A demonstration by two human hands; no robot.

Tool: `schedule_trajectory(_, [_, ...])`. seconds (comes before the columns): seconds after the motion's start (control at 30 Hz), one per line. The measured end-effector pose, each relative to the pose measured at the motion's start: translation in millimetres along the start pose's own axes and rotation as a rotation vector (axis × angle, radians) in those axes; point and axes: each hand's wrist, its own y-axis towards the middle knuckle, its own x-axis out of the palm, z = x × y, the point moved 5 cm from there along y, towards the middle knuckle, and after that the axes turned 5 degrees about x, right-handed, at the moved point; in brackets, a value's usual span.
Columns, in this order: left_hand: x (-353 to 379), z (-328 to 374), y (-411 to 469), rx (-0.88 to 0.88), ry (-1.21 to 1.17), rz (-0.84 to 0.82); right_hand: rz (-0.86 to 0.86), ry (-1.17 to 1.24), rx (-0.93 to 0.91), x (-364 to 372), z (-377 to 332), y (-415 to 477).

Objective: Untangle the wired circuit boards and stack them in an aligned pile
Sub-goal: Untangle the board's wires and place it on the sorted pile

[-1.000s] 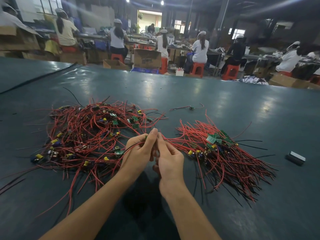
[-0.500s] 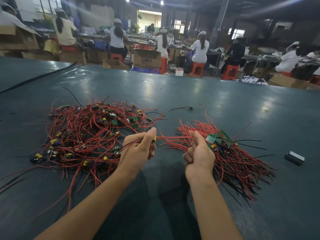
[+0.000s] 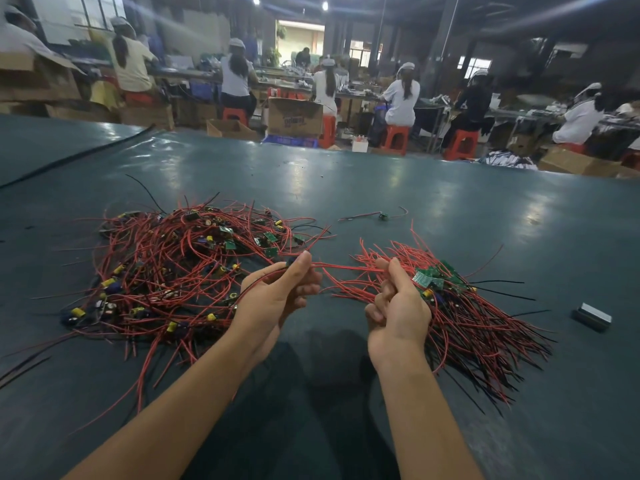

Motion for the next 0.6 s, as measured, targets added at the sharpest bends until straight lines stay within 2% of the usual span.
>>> schedule_trajectory(0.13, [1, -1, 0, -0.134, -0.280, 0.042, -0.077, -0.042, -0.030, 4, 0, -2])
schedule_trajectory(0.23, [-2, 4, 3, -0.138, -0.414, 0.079, -0.222, -0.124, -0.042, 14, 1, -7])
schedule_trajectory(0.33, [-2, 15, 8, -0.053, -0.428, 0.010, -0.311, -0.138, -0.091, 17, -3, -10])
schedule_trajectory(0.43, [3, 24, 8, 0.002, -0.425, -0.065, -0.345, -0.008, -0.031, 13, -6, -8])
schedule_trajectory(0.5, [3, 24, 7, -0.030, -0.402, -0.087, -0.333, 0.005, 0.030, 10, -5, -4])
schedule_trajectory(0.6, [2, 17, 5, -0.118, -0.287, -0.125, -0.288, -0.168, 0.092, 11, 5, -3])
